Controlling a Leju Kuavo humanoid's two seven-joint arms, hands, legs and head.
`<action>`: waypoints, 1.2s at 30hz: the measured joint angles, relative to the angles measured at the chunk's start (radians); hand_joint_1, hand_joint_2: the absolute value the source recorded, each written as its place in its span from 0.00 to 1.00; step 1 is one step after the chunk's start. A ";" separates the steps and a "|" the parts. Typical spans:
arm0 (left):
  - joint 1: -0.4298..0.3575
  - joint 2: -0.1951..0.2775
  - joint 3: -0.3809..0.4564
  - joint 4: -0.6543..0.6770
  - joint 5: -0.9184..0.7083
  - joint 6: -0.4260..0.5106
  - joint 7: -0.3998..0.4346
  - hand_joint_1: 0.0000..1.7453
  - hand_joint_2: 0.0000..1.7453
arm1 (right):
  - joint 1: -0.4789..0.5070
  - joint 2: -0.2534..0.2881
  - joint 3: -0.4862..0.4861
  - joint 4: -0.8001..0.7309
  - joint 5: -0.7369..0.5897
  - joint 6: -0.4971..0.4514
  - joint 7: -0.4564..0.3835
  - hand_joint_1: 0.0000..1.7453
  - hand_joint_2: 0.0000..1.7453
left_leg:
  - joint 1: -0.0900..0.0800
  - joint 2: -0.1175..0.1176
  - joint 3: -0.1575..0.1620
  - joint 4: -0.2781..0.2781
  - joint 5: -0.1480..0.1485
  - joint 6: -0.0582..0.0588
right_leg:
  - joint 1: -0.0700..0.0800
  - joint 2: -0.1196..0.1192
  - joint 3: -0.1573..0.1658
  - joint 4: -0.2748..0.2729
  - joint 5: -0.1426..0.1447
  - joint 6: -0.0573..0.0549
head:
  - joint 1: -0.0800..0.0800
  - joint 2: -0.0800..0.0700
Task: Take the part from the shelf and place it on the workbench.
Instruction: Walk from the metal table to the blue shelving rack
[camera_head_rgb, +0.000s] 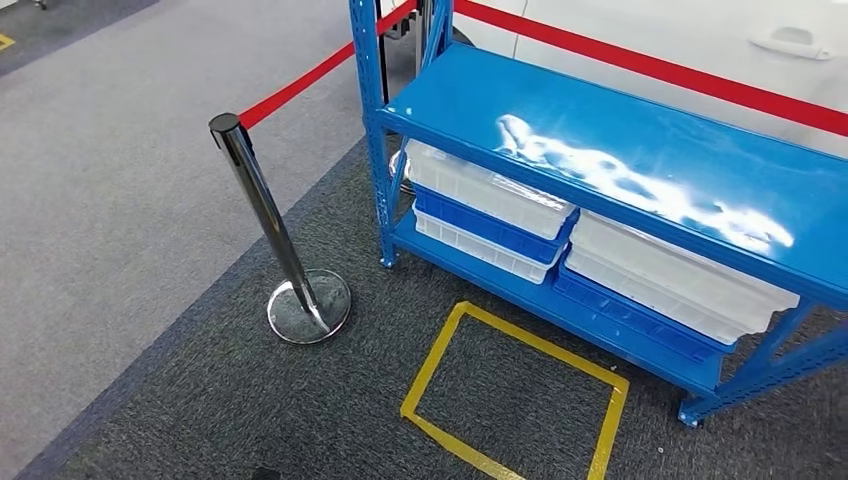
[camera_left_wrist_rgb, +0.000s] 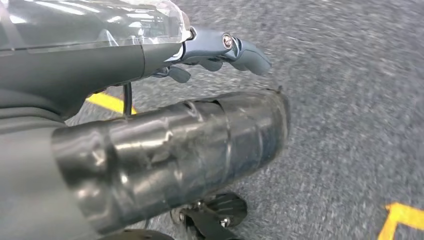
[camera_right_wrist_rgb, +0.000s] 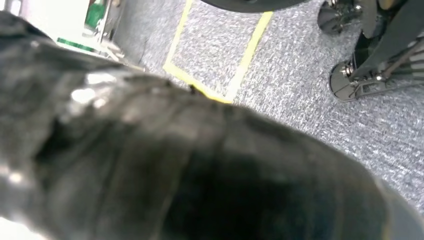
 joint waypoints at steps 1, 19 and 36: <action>-0.001 0.000 0.000 0.000 0.000 0.000 0.000 0.00 0.00 | 0.000 0.001 0.000 0.000 0.000 0.000 0.000 0.00 0.00 | -0.001 -0.007 0.003 -0.011 -0.003 0.001 | -0.002 0.011 -0.005 0.000 0.003 0.007 | 0.000 0.000; -0.006 -0.002 0.001 0.000 -0.002 0.000 0.001 0.00 0.00 | 0.003 0.000 0.000 0.000 0.003 -0.002 0.012 0.00 0.00 | -0.005 0.142 0.015 -0.022 -0.004 -0.014 | -0.001 -0.127 0.019 -0.011 -0.013 0.011 | 0.004 0.000; -0.004 -0.001 0.002 0.000 -0.007 -0.001 0.002 0.00 0.75 | -0.003 0.002 0.000 0.000 0.022 -0.004 0.041 0.00 0.00 | -0.001 0.069 -0.010 -0.022 0.019 0.019 | -0.004 -0.089 -0.009 0.042 -0.043 0.033 | 0.004 0.000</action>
